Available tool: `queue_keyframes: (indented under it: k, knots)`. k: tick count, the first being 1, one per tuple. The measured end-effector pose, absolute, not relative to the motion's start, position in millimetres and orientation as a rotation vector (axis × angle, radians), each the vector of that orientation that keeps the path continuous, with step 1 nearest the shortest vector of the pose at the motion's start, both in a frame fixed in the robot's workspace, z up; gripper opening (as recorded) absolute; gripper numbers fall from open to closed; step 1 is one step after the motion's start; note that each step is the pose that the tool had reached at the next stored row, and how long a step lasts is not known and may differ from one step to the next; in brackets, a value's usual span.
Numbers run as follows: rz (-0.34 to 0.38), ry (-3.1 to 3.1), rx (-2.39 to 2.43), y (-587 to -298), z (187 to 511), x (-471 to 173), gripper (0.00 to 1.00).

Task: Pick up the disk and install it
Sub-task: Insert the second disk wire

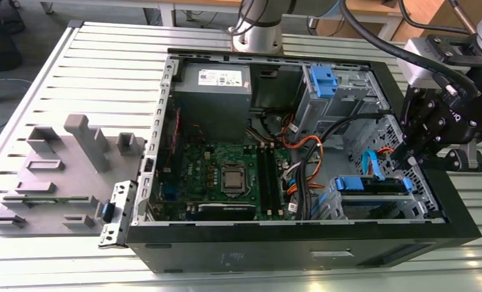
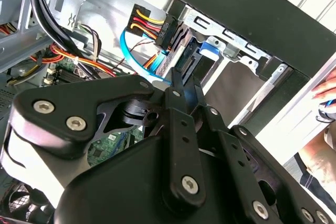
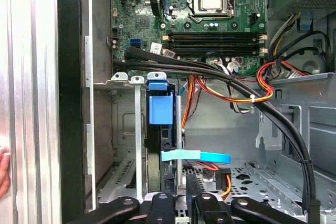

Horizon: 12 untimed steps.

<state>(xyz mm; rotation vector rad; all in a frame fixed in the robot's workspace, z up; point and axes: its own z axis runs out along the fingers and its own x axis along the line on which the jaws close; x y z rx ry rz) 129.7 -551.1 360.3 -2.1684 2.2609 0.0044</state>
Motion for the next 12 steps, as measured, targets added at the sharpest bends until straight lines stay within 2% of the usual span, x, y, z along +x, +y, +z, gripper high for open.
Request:
queue_keyframes:
  k: [7, 8, 12]
  knots:
    - [0.004, 2.261, -2.168, -551.0, 360.3, 129.7, 0.24]
    - [0.004, 2.261, -2.168, -550.9, 360.4, 129.7, 0.31]
    - [0.004, 2.261, -2.168, -550.9, 360.3, 129.7, 0.31]
